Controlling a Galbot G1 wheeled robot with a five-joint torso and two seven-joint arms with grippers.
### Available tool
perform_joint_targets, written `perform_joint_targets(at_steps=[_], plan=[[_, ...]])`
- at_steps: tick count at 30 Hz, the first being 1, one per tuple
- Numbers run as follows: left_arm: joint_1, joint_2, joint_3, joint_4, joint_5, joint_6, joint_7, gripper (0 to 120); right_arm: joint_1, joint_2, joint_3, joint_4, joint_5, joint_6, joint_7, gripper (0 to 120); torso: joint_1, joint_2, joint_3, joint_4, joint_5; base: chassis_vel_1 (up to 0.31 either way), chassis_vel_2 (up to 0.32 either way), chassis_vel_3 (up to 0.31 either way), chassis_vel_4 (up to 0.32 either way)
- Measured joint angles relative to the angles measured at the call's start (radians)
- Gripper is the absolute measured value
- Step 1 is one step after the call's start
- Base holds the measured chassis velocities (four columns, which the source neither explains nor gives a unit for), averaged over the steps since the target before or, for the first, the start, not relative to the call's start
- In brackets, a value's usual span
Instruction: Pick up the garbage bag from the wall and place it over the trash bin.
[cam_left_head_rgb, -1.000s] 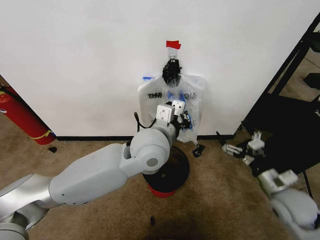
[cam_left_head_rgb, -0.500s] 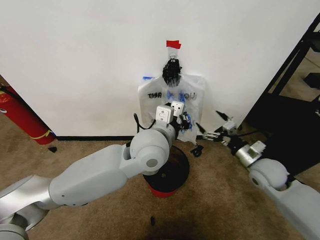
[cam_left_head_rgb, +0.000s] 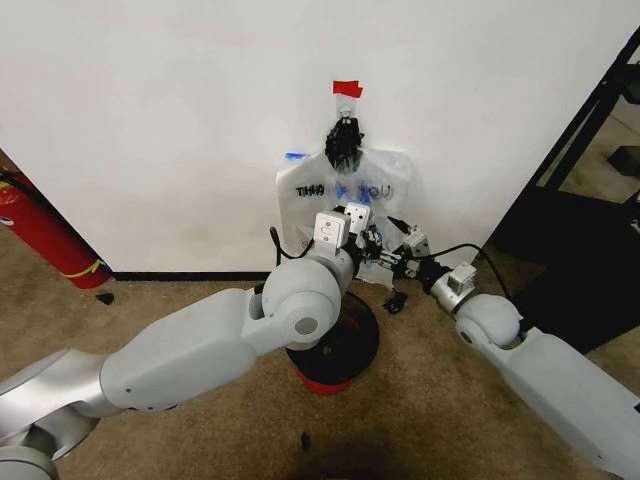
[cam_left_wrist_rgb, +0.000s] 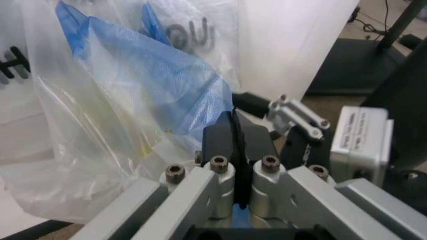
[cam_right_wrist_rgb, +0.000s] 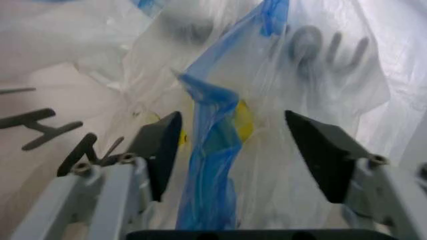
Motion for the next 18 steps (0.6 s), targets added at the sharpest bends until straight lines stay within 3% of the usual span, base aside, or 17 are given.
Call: perform_joint_targets(at_steps=[12, 18], plan=[[0.0, -0.003, 0.001, 0.003, -0.001, -0.001, 0.001, 0, 0.001, 0.003, -0.008, -0.008, -0.004, -0.01, 0.011, 11, 0.0, 0.0, 0.0, 0.0001, 0.0, 0.0, 0.0, 0.0, 0.0], [0.004, 0.002, -0.002, 0.003, -0.001, -0.006, 0.001, 0, -0.004, 0.005, 0.0, -0.003, -0.001, -0.015, 0.02, 0, 0.0, 0.0, 0.0, 0.0002, 0.0, 0.0, 0.0, 0.0, 0.0]])
